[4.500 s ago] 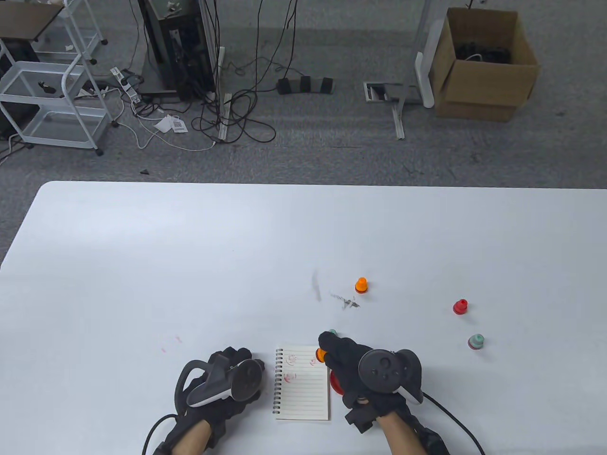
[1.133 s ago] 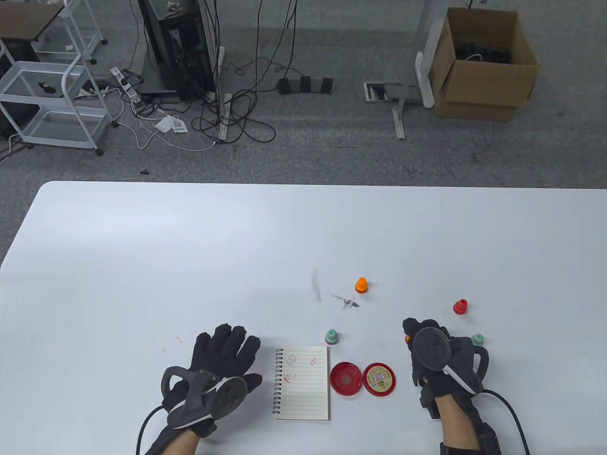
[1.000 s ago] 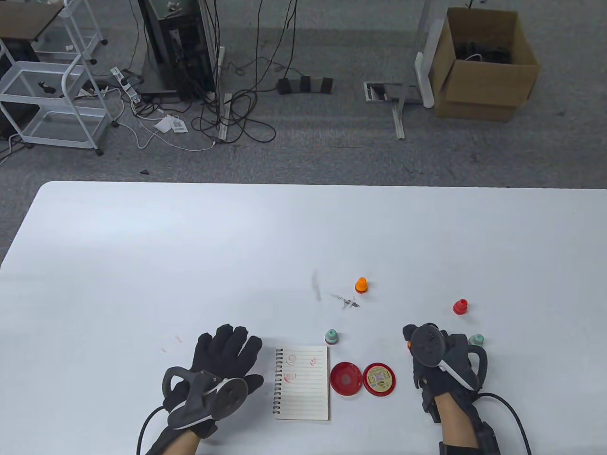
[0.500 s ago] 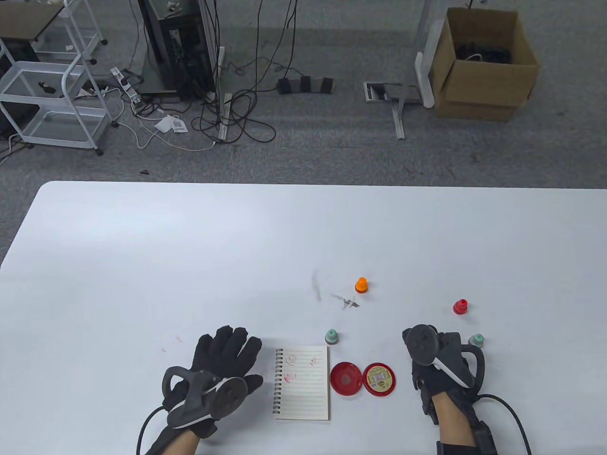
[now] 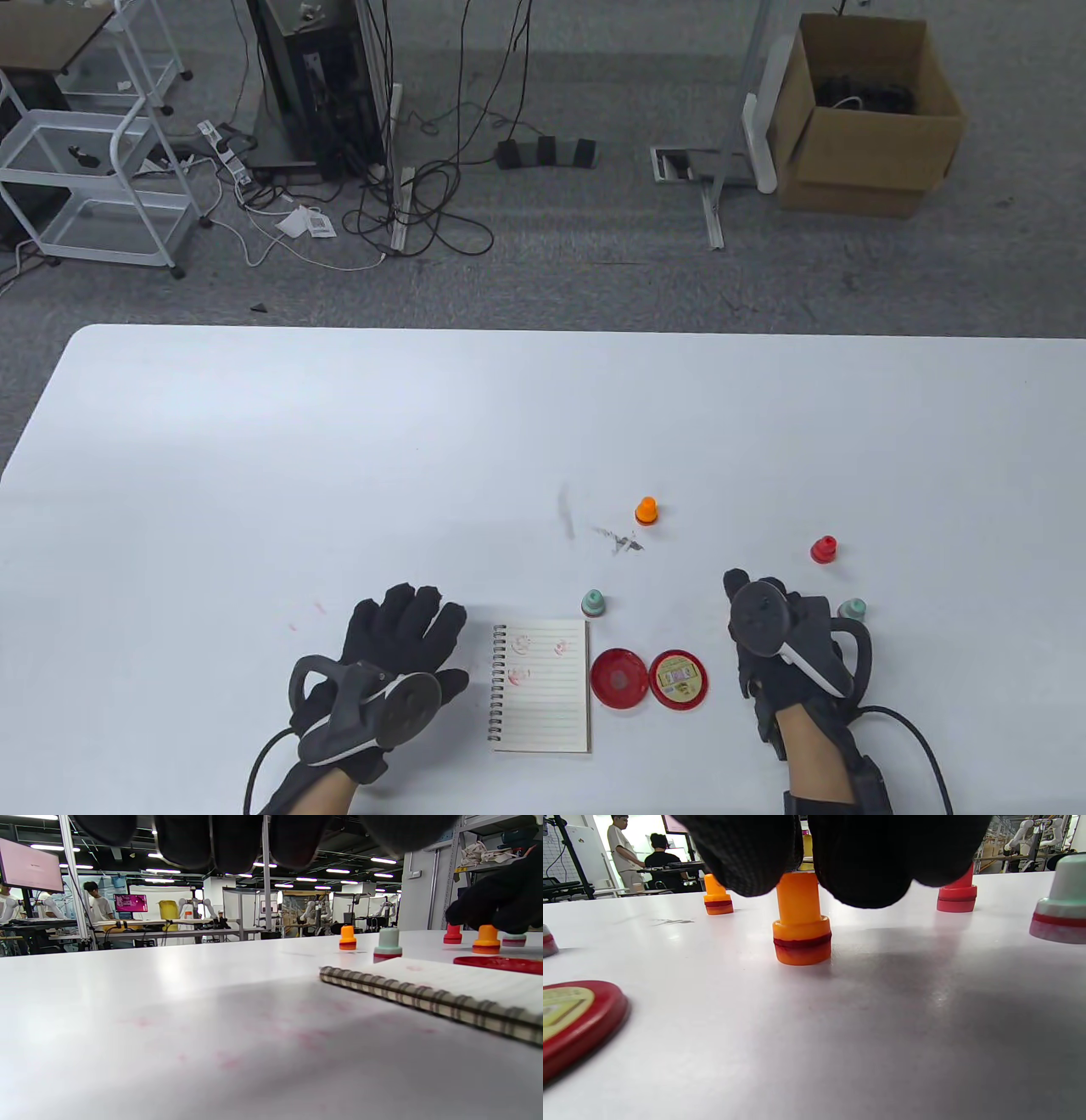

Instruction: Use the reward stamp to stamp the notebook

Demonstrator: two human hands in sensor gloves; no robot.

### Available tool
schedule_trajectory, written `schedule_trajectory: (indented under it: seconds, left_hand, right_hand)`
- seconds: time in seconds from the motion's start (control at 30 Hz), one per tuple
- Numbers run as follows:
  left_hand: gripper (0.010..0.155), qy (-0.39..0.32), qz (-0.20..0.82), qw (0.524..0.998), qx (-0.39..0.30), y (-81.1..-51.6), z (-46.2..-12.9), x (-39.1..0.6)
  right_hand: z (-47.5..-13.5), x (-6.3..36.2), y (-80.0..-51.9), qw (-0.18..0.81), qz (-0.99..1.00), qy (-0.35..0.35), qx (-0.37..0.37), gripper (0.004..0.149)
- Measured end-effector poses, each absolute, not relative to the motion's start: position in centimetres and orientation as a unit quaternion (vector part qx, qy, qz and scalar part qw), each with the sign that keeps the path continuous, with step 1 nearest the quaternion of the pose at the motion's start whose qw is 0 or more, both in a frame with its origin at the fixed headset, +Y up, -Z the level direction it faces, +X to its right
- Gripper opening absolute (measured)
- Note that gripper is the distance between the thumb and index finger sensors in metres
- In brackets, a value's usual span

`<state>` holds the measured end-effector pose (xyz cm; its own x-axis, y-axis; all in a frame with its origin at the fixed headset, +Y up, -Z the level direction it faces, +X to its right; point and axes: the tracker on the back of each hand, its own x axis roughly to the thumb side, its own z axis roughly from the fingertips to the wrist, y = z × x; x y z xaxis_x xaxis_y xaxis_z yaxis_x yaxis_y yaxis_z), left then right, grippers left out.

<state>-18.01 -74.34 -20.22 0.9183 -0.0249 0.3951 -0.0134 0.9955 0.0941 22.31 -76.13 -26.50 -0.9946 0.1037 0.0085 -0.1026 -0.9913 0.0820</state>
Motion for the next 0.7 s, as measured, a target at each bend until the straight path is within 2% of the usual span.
schedule_trajectory:
  seconds: [0.5,0.7]
  left_hand:
    - [0.072,-0.197,0.004,0.979,0.056,-74.0,-20.1,-18.4]
    - [0.071,-0.187,0.01,0.98,0.068,-73.5,-19.9,-19.1]
  right_hand:
    - [-26.0,20.3,-74.4,0.054,0.998,0.01,0.042,0.063]
    - [-27.2,18.4,-72.9,0.048,0.996,0.013,0.072,0.064]
